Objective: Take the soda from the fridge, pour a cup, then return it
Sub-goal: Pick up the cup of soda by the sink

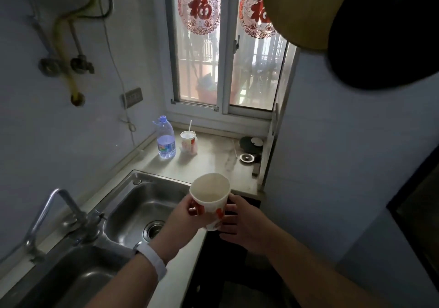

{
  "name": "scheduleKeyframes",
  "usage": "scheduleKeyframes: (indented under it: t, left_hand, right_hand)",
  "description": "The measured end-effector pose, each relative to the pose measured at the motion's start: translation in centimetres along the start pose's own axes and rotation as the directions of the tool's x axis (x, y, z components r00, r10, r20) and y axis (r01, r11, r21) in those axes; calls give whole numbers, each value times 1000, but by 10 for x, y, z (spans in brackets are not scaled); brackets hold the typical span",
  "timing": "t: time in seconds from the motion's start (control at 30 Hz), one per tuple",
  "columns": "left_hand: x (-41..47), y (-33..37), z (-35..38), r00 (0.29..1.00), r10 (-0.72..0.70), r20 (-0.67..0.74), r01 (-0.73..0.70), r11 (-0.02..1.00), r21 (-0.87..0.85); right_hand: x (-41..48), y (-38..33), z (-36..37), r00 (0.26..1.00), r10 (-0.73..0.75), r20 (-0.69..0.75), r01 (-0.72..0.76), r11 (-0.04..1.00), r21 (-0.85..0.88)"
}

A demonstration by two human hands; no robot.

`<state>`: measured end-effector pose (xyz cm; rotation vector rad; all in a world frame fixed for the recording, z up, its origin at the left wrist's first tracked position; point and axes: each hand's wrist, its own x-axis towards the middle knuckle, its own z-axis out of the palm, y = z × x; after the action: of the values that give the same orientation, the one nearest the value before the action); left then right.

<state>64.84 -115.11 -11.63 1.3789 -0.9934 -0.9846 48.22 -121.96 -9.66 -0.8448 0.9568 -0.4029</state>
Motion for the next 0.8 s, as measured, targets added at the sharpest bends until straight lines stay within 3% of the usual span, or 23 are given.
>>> scheduleKeyframes:
  t: [0.3, 0.6, 0.8]
  left_hand:
    - [103, 28, -57, 1000, 27, 3, -27, 998, -53]
    - [154, 42, -89, 994, 30, -101, -37, 997, -65]
    - [203, 13, -111, 978, -49, -202, 39, 998, -54]
  right_hand:
    - [91, -80, 38, 996, -39, 83, 42, 998, -40]
    - [152, -123, 60, 982, -22, 188, 35, 997, -64]
    - [221, -135, 61, 959, 52, 279, -30, 996, -85]
